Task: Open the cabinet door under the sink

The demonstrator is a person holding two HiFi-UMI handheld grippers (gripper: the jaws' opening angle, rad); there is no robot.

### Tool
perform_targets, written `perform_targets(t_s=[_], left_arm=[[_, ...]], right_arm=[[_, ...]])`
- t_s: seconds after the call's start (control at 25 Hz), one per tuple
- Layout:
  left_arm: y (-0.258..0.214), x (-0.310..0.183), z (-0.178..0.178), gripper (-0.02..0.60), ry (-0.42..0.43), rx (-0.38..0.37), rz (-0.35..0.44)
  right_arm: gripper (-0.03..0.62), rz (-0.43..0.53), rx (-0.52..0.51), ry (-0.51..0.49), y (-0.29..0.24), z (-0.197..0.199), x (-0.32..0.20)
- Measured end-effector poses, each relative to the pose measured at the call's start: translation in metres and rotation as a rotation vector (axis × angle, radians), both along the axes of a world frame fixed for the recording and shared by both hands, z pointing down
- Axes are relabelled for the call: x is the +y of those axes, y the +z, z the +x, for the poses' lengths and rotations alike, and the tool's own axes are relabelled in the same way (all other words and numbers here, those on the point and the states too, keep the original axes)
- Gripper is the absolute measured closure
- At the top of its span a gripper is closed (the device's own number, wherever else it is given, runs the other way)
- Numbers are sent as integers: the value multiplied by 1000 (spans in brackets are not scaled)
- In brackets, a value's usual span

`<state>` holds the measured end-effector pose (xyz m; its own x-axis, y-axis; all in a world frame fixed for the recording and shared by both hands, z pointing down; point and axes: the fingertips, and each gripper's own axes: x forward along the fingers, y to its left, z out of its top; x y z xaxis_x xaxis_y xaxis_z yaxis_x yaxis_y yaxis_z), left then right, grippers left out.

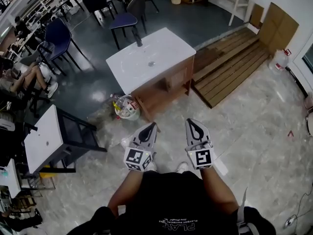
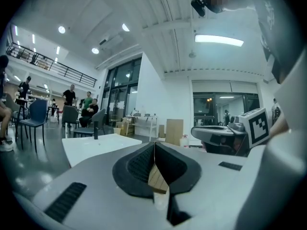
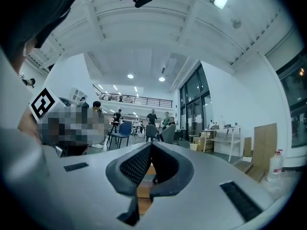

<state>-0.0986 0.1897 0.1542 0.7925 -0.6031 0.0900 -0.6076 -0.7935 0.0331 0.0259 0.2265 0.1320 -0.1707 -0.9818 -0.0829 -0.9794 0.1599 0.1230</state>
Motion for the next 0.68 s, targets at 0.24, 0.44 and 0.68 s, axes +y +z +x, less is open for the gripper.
perform_targets(t_s=[0.24,0.44,0.68], left_arm=[[-4,3,4,558,-12,2,12],[-12,3,10,558,-19,12,23],[-7,-2,13,558,-25,6,28]], right_arm=[[571,31,3,-7,-11,3,3],[571,35,18,-7,-16,3,1],[571,62,29,-23,-17,1,-6]])
